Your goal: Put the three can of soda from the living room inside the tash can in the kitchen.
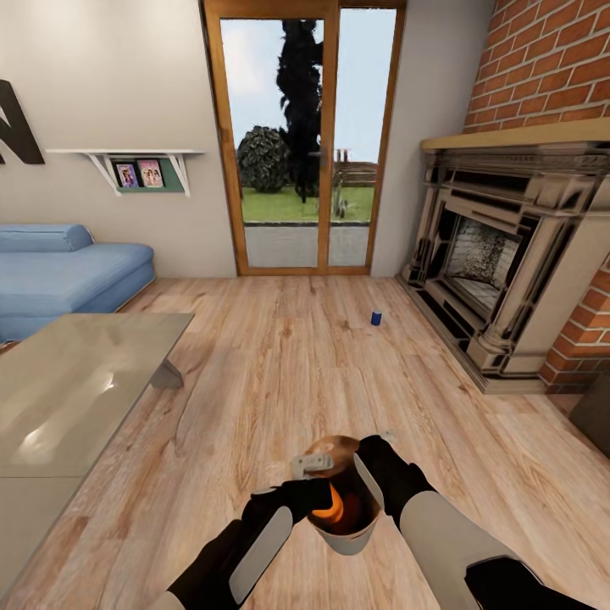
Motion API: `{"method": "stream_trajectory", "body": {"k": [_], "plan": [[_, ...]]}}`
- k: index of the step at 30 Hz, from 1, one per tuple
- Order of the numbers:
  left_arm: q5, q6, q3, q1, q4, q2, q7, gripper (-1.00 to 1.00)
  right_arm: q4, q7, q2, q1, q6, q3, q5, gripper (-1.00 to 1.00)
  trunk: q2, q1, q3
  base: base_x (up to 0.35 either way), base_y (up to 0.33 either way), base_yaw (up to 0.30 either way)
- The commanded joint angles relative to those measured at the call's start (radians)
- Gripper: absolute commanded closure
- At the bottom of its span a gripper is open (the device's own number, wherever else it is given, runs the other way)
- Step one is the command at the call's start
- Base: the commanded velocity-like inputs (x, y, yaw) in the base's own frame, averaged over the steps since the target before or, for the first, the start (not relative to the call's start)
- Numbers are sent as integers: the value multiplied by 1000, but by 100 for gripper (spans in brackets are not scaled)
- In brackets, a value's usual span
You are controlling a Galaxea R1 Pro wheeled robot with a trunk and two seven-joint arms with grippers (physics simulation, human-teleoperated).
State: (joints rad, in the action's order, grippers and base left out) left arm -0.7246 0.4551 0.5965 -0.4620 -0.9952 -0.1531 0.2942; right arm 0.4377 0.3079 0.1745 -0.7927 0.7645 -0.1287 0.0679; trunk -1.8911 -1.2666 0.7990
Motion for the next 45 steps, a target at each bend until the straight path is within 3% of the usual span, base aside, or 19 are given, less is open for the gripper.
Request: {"method": "stream_trajectory", "body": {"k": [1, 6, 7, 33, 41, 45], "plan": [[2, 0, 1, 0, 1, 0, -1, 100, 1, -7, 0, 0, 1, 0, 6, 100, 0, 0, 0, 0, 0, 0], [2, -4, 4, -1, 3, -1, -1, 100, 4, -21, 0, 0, 4, 0, 7, 100, 0, 0, 0, 0, 0, 0], [2, -4, 4, -1, 3, -2, -1, -100, 4, -22, 0, 0, 4, 0, 7, 100, 0, 0, 0, 0, 0, 0], [1, -6, 23, 0, -6, 4, -1, -100, 7, -23, -5, 0, 19, -1, 11, 100, 0, 0, 0, 0, 0, 0], [-1, -3, 25, 0, -13, 8, -3, -100, 2, -23, -64, -12, 18, 2, 11, 100, 0, 0, 0, 0, 0, 0], [-2, 3, 25, 1, -44, 11, -5, -100, -8, -22, -111, -16, 18, 3, 10, 100, 0, 0, 0, 0, 0, 0]]}}
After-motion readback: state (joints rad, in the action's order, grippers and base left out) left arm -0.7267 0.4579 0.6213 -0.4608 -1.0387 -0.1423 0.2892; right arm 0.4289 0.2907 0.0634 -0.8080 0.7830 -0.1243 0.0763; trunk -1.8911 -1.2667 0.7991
